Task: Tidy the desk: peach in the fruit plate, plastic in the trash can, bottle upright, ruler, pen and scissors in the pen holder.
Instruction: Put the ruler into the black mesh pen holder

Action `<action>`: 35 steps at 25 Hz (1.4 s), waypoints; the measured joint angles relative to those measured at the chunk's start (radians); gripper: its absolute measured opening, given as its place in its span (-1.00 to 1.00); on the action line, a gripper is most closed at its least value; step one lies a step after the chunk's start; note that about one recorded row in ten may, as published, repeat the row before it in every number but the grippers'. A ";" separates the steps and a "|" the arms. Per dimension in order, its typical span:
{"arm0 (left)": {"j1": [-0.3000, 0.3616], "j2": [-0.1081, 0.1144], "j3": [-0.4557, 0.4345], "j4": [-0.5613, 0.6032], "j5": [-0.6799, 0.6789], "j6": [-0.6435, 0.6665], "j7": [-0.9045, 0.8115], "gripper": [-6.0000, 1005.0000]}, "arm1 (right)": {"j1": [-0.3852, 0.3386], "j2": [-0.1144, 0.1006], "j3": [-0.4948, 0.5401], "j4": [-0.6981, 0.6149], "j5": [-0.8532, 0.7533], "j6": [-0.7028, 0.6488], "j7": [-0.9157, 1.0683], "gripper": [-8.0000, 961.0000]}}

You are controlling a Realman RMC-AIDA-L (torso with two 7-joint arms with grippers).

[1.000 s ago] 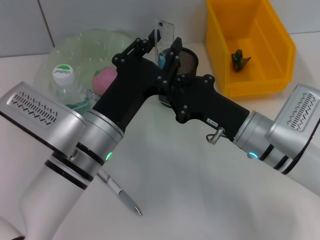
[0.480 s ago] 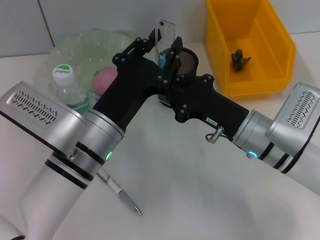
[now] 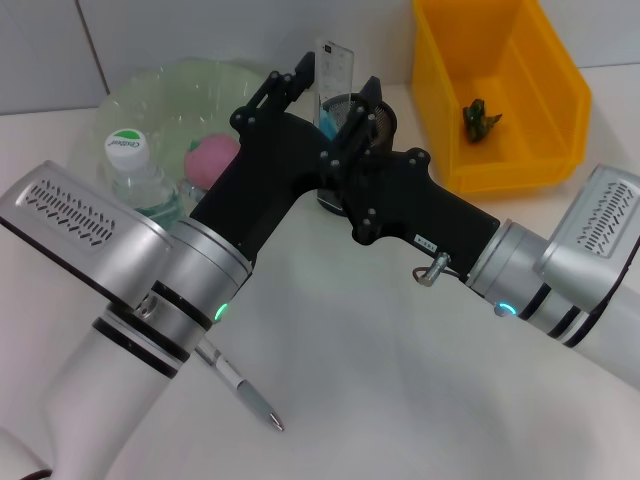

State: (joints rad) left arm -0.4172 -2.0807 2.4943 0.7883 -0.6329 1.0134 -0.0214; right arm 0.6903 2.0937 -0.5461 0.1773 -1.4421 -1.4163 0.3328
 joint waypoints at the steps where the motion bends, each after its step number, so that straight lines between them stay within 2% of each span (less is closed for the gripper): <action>1: 0.000 0.000 0.000 0.000 0.000 0.001 0.000 -0.04 | 0.000 0.000 0.000 -0.001 0.000 0.000 0.000 -0.97; 5: 0.000 0.000 0.000 0.000 0.000 0.004 0.000 0.25 | -0.002 0.000 0.000 -0.001 0.000 0.000 0.000 -0.97; 10: 0.008 0.001 0.000 0.002 0.000 0.020 -0.001 0.47 | -0.008 0.000 0.050 -0.008 0.006 0.001 0.000 -0.97; 11: 0.014 0.001 0.002 0.002 -0.001 0.028 -0.006 0.47 | -0.012 -0.001 0.092 -0.022 0.006 0.007 -0.004 -0.97; 23: 0.033 0.001 0.018 -0.015 0.039 0.037 -0.082 0.47 | 0.022 -0.003 0.215 -0.068 0.008 0.086 -0.012 -0.97; 31: 0.077 0.009 0.010 -0.034 0.245 0.043 -0.196 0.47 | 0.083 -0.005 0.233 -0.090 0.008 0.212 -0.002 -0.97; 35: 0.081 0.009 0.004 -0.066 0.291 0.054 -0.240 0.47 | 0.103 -0.005 0.234 -0.091 0.008 0.253 0.002 -0.97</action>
State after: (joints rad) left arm -0.3361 -2.0714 2.4981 0.7225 -0.3417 1.0671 -0.2619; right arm 0.7932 2.0887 -0.3125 0.0860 -1.4341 -1.1637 0.3346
